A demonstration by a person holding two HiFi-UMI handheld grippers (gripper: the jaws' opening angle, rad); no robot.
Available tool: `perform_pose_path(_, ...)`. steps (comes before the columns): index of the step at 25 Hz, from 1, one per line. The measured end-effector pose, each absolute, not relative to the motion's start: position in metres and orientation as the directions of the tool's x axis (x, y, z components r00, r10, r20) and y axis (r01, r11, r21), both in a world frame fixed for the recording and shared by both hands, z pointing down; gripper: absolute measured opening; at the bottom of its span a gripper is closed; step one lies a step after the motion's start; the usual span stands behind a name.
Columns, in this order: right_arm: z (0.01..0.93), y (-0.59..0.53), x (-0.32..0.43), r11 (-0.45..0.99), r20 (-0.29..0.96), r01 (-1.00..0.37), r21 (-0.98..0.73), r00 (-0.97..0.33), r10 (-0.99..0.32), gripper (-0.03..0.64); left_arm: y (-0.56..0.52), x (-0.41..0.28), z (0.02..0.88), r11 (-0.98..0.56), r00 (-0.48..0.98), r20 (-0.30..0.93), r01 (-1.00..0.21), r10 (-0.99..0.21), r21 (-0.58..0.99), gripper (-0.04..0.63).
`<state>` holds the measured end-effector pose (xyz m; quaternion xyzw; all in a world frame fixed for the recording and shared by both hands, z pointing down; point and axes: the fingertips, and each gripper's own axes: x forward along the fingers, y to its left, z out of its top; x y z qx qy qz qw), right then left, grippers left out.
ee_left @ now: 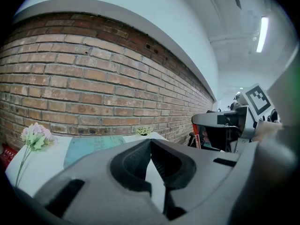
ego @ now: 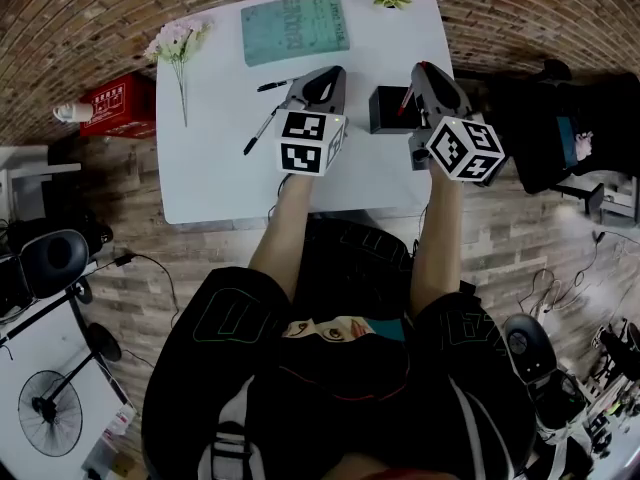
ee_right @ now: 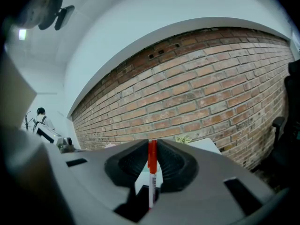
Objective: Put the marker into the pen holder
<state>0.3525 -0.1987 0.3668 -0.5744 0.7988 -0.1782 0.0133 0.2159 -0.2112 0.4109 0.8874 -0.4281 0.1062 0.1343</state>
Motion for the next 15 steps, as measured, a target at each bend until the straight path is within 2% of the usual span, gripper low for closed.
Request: perform_pose_path(15, 0.410, -0.167, 0.373, 0.232, 0.246, -0.920, -0.317, -0.315, -0.917, 0.064, -0.181, 0.234, 0.450, -0.600, 0.614, 0.387, -0.781, -0.688, 0.173, 0.005)
